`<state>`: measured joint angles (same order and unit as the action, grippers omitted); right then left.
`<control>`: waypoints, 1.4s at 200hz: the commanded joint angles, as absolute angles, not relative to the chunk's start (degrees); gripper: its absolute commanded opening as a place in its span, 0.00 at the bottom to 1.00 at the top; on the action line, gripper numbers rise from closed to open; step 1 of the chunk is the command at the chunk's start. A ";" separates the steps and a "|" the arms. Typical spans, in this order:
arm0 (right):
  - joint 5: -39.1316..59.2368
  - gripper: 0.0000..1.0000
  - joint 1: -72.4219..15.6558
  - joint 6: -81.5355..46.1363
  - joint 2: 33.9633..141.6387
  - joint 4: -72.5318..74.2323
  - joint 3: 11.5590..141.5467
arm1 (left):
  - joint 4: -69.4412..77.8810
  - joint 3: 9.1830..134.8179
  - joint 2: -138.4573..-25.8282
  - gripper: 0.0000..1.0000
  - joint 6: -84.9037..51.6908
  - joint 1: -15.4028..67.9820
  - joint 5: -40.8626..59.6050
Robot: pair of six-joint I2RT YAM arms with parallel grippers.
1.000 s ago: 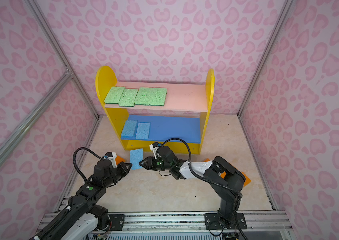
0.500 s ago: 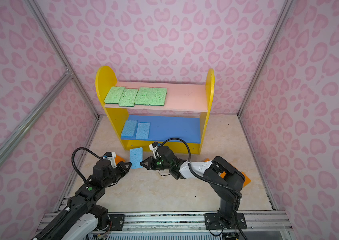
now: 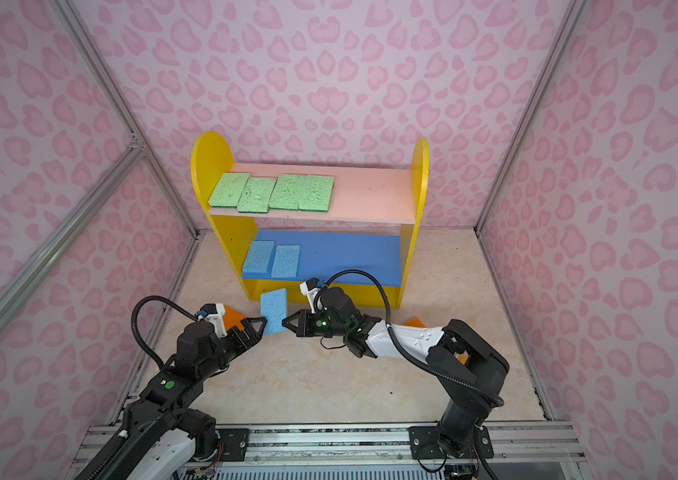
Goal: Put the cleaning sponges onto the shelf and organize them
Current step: 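Close the right gripper on the blue sponge held by the left gripper, then carry the blue sponge into the blue shelf with the right gripper while the left withdraws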
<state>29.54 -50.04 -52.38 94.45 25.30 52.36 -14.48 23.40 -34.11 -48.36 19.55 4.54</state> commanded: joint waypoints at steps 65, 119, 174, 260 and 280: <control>28.60 0.10 -41.28 -46.53 81.48 14.49 46.31 | -14.08 23.76 -36.38 0.98 -46.18 22.97 0.99; 31.74 0.10 -33.89 -43.26 82.19 5.38 52.47 | -10.71 22.98 -41.50 0.98 -45.65 24.35 -0.51; 33.43 0.11 -32.01 -41.32 91.89 -0.42 64.06 | -8.88 21.16 -43.58 0.98 -44.67 24.35 -0.92; 33.49 0.11 -30.55 -41.89 103.63 -5.06 76.09 | -6.59 17.07 -45.30 0.97 -45.05 24.35 -0.53; 33.40 0.11 -30.23 -42.14 105.20 -5.00 77.44 | -6.02 16.70 -45.81 0.97 -45.01 24.35 -0.29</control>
